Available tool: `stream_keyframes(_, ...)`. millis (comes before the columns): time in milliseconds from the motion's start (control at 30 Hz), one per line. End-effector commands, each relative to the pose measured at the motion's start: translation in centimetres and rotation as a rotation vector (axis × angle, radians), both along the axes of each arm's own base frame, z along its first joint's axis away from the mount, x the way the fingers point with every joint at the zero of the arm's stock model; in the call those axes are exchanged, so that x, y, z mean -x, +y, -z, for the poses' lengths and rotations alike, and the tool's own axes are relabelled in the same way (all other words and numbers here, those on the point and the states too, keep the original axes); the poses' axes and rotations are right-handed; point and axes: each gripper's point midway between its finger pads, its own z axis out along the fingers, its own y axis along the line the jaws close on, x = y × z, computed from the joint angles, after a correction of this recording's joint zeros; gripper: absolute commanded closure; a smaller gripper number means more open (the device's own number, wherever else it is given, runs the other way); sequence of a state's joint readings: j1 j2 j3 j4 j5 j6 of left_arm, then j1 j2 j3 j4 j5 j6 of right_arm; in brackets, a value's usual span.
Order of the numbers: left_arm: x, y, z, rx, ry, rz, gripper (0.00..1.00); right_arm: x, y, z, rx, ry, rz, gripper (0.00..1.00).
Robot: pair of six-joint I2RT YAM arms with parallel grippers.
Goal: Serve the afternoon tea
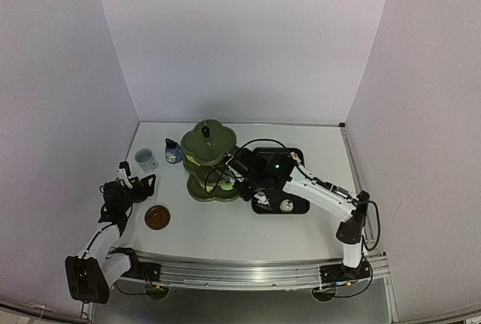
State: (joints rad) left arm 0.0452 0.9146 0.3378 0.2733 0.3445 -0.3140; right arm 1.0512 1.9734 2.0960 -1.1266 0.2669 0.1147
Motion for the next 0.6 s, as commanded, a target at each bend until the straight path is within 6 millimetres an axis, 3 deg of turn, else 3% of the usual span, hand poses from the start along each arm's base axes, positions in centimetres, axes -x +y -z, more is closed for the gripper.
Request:
stream_keyframes(0,-0.1,0.2,-0.8,-0.014,-0.038,-0.005,0.0,1.8,-2.9,-5.2,-0.114,-0.008,0.046,0.76)
stream_keyframes(233,-0.3,0.3,-1.5,-0.012,-0.054,-0.011,0.0,2.8,-8.5,-5.6,-0.062,-0.023,0.198,0.77)
stream_keyframes(333,-0.3,0.2,-1.6,-0.008,-0.058,-0.006,0.0,2.5,-9.8,-6.5,-0.081,-0.048,0.245,0.77)
stream_keyframes(433,-0.3,0.2,-1.6,-0.007,-0.057,-0.003,0.0,1.3,-12.0,-7.0,-0.079,-0.071,0.339,0.76)
stream_keyframes(567,-0.3,0.2,-1.6,-0.008,-0.057,-0.005,0.0,-1.3,-17.5,-5.6,-0.045,-0.045,0.51,0.75)
